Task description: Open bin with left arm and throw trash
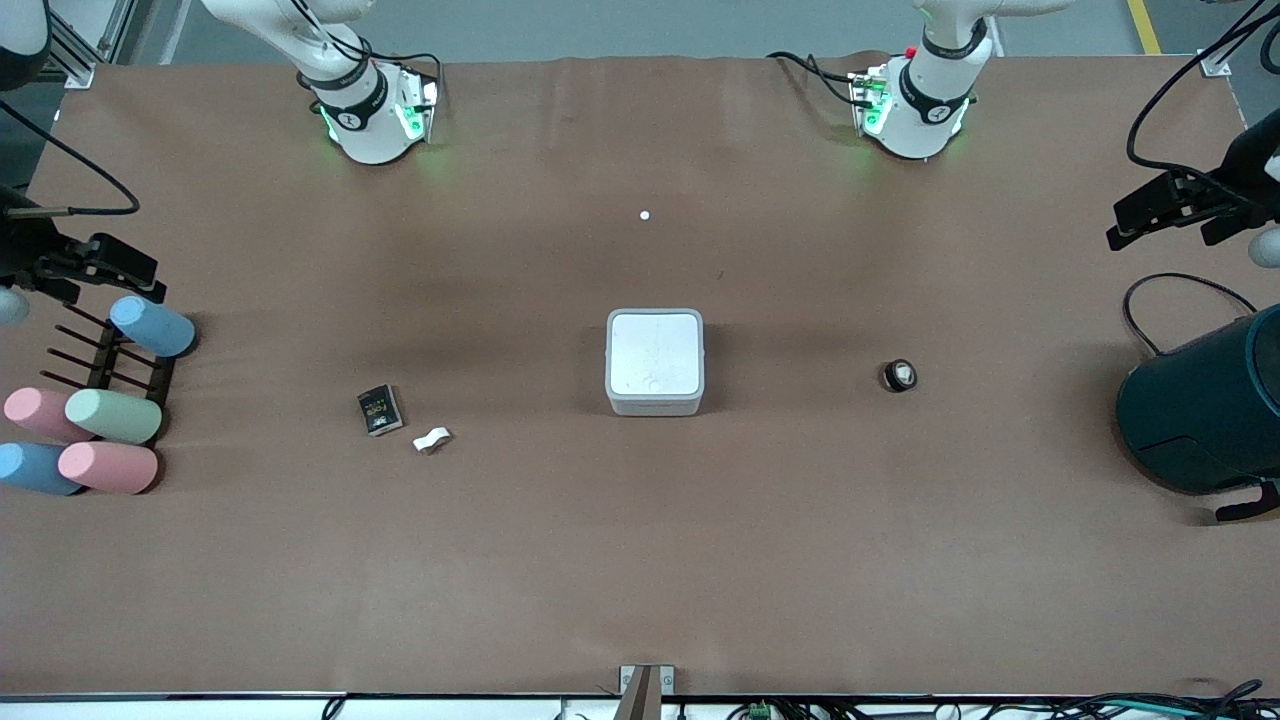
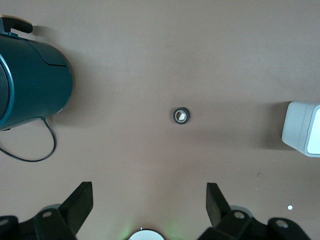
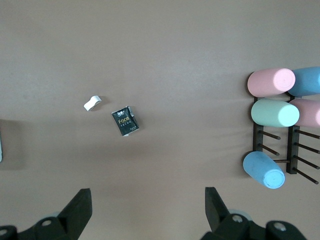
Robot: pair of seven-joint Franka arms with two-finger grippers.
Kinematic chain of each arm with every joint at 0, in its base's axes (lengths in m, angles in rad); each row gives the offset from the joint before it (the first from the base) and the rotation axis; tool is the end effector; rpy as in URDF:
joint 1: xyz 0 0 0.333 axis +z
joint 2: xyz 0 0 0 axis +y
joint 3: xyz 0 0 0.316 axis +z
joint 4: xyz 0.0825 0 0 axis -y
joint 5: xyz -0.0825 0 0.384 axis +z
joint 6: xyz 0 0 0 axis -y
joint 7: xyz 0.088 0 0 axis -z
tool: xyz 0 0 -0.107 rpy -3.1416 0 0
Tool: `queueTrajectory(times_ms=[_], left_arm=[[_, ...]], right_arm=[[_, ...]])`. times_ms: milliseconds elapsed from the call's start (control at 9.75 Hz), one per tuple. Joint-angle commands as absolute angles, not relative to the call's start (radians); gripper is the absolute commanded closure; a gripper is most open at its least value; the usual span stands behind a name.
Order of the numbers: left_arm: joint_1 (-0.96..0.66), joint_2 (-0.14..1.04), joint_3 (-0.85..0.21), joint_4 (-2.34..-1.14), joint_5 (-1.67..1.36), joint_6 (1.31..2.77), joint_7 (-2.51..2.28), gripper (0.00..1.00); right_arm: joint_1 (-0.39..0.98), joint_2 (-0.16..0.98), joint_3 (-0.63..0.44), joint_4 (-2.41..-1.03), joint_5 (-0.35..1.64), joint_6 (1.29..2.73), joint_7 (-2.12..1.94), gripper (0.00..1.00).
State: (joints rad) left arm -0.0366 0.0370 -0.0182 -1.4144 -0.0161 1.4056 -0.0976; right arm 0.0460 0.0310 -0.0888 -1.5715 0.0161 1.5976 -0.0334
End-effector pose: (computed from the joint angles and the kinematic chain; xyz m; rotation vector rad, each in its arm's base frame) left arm 0.5477 -0.0317 0.6625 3.1270 0.0634 -0.0734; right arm 0.5657 -0.0218 0.6092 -3.1280 0.0154 0.0067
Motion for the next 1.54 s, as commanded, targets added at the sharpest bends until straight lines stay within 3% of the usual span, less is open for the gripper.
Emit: queueTrajectory(times_ms=[0, 410, 513, 718, 821, 923, 1436], left_arm=[[-0.041, 0.031, -0.018, -1.404, -0.008, 1.408, -0.1, 0.0], [-0.048, 0.055, -0.024, -1.399, -0.029, 1.408, -0.074, 0.0], [-0.049, 0.086, -0.049, -1.407, -0.066, 1.408, -0.102, 0.06], [-0.09, 0.153, -0.106, -1.411, -0.072, 1.446, -0.148, 0.66], [-0.132, 0.187, -0.121, -1.414, -0.068, 1.463, -0.188, 0.9], [-0.179, 0.218, -0.124, -1.416, -0.069, 1.504, -0.225, 1.0], [-0.461, 0.44, -0.123, -1.422, -0.025, 1.78, -0.509, 1.0]], right_arm=[[0.041, 0.008, -0.084, -1.601, 0.028, 1.611, -0.043, 0.0], [0.055, 0.009, -0.083, -1.601, 0.028, 1.623, -0.105, 0.0], [0.055, 0.011, -0.083, -1.603, 0.035, 1.626, -0.135, 0.0], [0.067, 0.012, -0.083, -1.609, 0.057, 1.631, -0.15, 0.01], [0.087, 0.015, -0.084, -1.615, 0.057, 1.649, -0.19, 0.02], [0.092, 0.031, -0.083, -1.63, 0.057, 1.684, -0.252, 0.02], [0.152, 0.222, -0.083, -1.629, 0.141, 1.749, -0.475, 0.09]])
